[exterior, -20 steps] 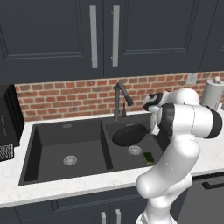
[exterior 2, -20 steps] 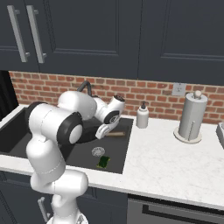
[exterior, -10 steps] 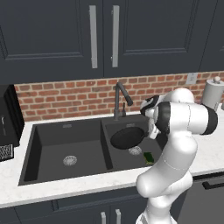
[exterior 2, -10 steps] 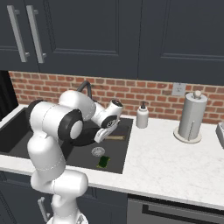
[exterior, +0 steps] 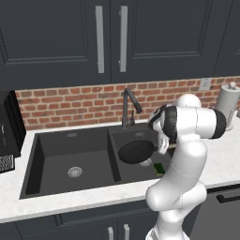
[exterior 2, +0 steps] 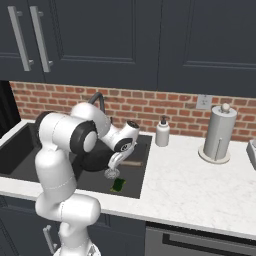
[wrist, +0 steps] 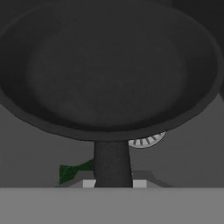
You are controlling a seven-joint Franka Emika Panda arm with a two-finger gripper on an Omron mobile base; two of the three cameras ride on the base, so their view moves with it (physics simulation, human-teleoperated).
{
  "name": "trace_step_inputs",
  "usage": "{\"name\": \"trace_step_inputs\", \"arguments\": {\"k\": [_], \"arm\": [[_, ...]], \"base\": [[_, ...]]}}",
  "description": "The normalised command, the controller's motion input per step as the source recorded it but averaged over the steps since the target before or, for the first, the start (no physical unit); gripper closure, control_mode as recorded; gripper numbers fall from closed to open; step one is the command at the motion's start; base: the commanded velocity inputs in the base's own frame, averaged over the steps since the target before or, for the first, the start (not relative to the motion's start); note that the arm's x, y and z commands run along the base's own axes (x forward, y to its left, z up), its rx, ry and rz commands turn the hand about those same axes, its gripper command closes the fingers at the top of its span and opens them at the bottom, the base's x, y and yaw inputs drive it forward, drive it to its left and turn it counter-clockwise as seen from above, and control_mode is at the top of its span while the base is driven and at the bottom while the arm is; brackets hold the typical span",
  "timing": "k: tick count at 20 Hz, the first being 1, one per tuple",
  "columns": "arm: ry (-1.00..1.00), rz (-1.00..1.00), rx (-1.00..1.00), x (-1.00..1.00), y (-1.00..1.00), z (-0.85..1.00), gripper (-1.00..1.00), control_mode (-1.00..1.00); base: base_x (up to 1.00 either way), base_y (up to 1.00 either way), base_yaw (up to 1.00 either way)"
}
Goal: Pick the pan and sponge and place them into the sink. Then turn on the water.
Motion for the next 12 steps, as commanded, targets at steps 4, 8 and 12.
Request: {"name": "trace_step_inputs", "arguments": {"k": [4,8,12], "arm": [[0.00,0.00,-0.02,0.00,0.14,-0.34,1.00,-1.00],[0.00,0.00,-0.01,0.00,0.12,-0.34,1.00,-1.00],[0.00,0.00,-0.02,0.00,0.10,-0.34,1.00,-1.00]], "base": [[0.00,0.00,0.00],[0.00,0.00,0.00],[0.00,0.00,0.00]]}}
